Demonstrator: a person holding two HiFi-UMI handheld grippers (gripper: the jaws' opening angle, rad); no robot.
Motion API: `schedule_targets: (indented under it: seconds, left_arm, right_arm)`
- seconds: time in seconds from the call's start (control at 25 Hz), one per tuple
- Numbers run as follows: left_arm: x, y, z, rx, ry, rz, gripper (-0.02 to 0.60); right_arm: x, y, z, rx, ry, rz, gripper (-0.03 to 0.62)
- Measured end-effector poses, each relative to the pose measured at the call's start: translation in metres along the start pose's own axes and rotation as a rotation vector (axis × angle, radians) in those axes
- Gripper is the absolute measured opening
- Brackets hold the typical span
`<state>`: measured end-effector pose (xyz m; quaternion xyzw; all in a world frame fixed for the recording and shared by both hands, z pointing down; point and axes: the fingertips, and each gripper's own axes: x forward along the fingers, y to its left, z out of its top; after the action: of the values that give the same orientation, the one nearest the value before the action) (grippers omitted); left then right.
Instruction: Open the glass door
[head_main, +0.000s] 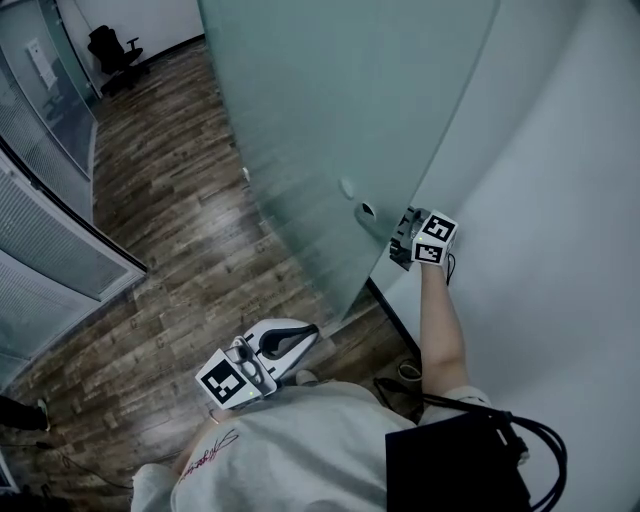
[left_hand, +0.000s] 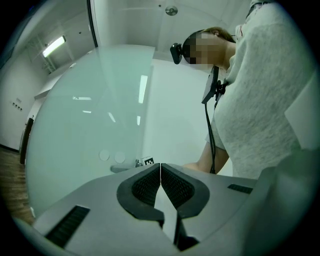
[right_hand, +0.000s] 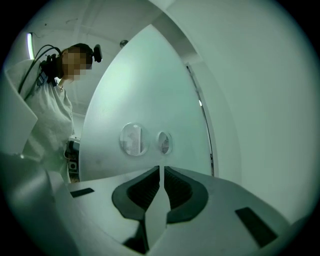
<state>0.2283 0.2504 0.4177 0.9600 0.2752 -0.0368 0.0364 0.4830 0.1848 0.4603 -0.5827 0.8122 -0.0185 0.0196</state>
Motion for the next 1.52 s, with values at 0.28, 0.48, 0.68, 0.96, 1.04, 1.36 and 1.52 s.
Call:
schedule_targets:
  seconds: [0.28, 0.48, 0.68, 0.96, 1.04, 1.36, 1.52]
  left_arm:
    - [0.008, 0.013, 0.001, 0.002, -0.007, -0.028, 0.018]
    - [0.018, 0.011, -0.003, 0.019, 0.002, -0.079, 0.018]
    - [0.032, 0.012, -0.001, -0.001, -0.022, -0.136, 0.018]
    - [0.038, 0.021, 0.006, -0.011, -0.041, -0.175, 0.018]
    - [0.037, 0.025, 0.009, -0.011, -0.05, -0.176, 0.018]
    - [0.023, 0.039, 0.018, -0.01, -0.054, -0.189, 0.018]
    - [0.014, 0.037, 0.023, -0.006, -0.058, -0.192, 0.018]
  right_arm:
    - [-0.021, -0.02, 0.004, 0.001, -0.086, -0.102, 0.029]
    - [-0.049, -0.01, 0.013, 0.009, -0.157, -0.169, 0.018]
    - [-0.074, 0.012, 0.019, -0.009, -0.188, -0.244, 0.018]
    - [-0.103, 0.058, 0.032, -0.024, -0.224, -0.313, 0.018]
    - [-0.105, 0.077, 0.043, -0.032, -0.256, -0.327, 0.018]
    - [-0.067, 0.166, 0.076, -0.042, -0.318, -0.253, 0.018]
    - [-0.035, 0.197, 0.083, -0.041, -0.308, -0.209, 0.018]
